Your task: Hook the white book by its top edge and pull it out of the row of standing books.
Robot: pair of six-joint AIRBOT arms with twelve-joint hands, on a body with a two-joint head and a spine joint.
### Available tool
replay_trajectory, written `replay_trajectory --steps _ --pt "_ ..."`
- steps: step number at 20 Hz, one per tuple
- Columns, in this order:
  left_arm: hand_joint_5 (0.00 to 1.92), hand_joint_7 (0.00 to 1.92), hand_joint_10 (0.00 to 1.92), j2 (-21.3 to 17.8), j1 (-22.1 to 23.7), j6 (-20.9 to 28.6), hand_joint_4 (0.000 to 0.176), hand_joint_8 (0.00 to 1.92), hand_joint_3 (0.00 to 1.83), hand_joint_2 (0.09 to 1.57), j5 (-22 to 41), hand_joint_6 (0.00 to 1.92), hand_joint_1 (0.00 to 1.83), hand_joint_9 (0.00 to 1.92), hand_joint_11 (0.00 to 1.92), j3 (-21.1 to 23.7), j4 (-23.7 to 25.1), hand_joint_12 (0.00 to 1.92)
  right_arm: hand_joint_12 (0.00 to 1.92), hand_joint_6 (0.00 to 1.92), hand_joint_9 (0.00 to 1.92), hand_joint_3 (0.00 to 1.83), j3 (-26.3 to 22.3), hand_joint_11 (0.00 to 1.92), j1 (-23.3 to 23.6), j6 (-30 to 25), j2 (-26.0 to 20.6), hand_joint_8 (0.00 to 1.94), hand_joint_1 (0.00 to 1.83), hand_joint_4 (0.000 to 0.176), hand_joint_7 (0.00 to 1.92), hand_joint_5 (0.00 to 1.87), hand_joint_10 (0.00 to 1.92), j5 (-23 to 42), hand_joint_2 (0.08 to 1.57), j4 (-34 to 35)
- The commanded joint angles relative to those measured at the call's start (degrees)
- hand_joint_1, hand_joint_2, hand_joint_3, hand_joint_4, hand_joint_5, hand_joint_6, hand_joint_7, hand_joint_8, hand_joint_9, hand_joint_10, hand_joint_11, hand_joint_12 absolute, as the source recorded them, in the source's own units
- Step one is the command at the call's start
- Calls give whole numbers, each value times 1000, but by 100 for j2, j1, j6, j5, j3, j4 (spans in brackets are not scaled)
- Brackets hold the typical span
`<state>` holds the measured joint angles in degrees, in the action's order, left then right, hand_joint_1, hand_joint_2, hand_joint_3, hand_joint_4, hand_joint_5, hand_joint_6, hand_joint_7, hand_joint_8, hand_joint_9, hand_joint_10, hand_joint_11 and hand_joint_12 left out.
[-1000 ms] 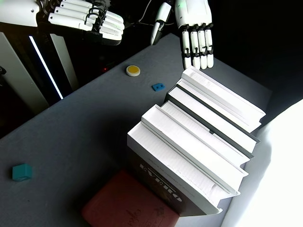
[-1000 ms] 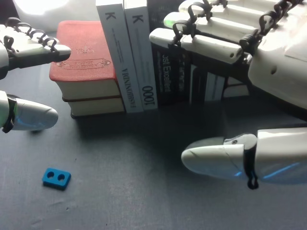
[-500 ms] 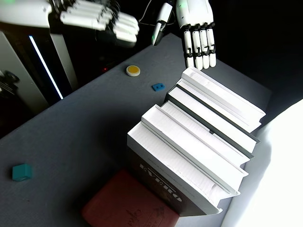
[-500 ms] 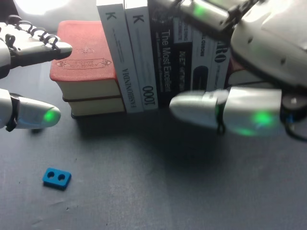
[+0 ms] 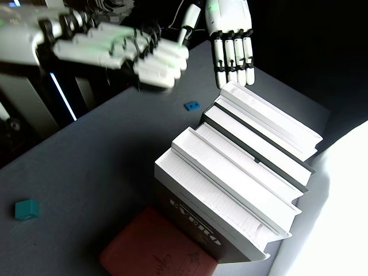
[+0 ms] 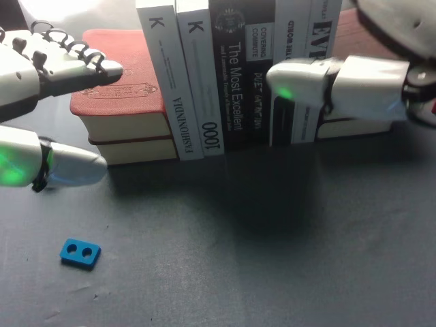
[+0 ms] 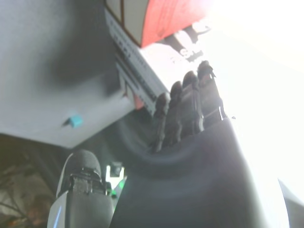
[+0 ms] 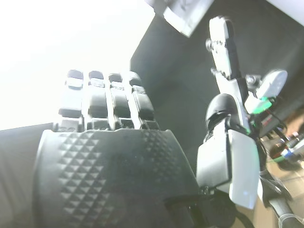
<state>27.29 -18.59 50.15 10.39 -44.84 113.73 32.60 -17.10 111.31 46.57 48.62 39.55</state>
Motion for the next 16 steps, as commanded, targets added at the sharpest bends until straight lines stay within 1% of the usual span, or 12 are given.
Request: replay_trajectory --steps 1,6,8,11,12,14,16 --pt "0 0 0 0 94 -10 0 0 12 1159 -212 0 0 0 0 -46 -42 0 46 0 9 0 6 13 97 -11 -23 0 0 0 0 0 0 849 1054 -365" --pt "0 0 0 14 204 116 0 0 8 1153 -148 0 0 0 0 -124 -43 0 50 0 14 0 44 19 66 -55 2 0 0 0 0 0 5 883 1059 -460" --pt "0 0 0 11 236 185 0 0 6 1151 -59 0 0 0 0 -160 -43 0 58 4 29 0 149 28 -108 -368 105 6 0 0 20 14 8 1241 1060 -658" --pt "0 0 0 2 299 199 0 0 6 1155 45 0 0 0 0 -215 -42 0 61 1 25 0 418 29 -581 -649 310 1 0 0 11 8 5 1408 1052 -726" --pt "0 0 0 10 319 216 0 0 7 1158 74 0 0 0 0 -231 -42 0 63 1 26 0 527 32 -705 -725 381 0 0 0 5 8 5 1563 1050 -847" --pt "0 0 0 17 369 221 0 0 2 1148 127 0 0 0 0 -244 -22 0 96 4 81 0 621 65 -708 -812 432 6 0 0 73 67 7 1592 1057 -867" --pt "12 0 0 18 377 258 0 0 6 1157 187 5 0 0 0 -243 30 0 88 0 45 4 645 26 -681 -819 464 0 0 0 52 52 0 1543 1066 -923"
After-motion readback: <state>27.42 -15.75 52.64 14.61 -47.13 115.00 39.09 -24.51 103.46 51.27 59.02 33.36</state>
